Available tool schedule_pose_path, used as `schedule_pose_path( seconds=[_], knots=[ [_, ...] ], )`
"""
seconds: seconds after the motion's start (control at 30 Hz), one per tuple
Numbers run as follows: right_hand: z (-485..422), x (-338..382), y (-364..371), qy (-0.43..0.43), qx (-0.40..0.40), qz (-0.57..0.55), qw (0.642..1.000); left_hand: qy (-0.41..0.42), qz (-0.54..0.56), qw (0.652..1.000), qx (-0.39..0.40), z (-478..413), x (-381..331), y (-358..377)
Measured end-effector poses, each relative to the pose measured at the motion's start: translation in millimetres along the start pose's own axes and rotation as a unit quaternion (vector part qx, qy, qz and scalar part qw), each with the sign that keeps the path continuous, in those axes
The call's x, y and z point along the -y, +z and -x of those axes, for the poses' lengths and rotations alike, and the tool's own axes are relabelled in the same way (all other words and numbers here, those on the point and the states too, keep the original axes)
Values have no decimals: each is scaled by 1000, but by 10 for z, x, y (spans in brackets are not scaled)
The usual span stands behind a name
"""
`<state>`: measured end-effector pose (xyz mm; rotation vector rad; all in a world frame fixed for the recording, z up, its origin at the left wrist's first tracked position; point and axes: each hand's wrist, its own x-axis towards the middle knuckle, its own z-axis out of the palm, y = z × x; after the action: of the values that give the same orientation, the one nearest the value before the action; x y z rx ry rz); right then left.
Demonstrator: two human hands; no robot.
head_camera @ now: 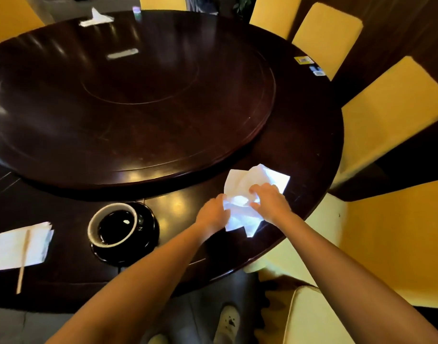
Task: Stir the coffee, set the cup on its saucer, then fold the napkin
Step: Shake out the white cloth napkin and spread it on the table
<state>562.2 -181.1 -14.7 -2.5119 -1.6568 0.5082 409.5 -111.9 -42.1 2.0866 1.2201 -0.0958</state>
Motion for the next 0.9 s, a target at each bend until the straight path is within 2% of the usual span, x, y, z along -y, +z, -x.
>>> schedule_pose_path(
  seconds=[0.23, 0.4, 0.57, 0.7, 0.8, 0.9],
  knots=[
    [-158, -129, 188, -47, 43, 4, 998, -50, 59, 994, -72, -206, -70, 178],
    [-293, -92, 70, -53, 38, -84, 994, -70, 88, 983, -143, -274, -141, 115],
    [-419, 81, -357, -73, 31, -159, 984, -22, 211, 955, -209, -274, -329, -335],
    [-496, 200, -820, -126, 26, -220, 967, 41, 264, 929, -256, -266, -493, -836],
    [-577, 251, -1118, -159, 6, -180, 971, 81, 310, 908, -269, -268, -595, -1219],
    [-701, 248, -1345, -178, -52, -165, 969, 121, 312, 905, -263, -239, -639, -1541]
  ],
)
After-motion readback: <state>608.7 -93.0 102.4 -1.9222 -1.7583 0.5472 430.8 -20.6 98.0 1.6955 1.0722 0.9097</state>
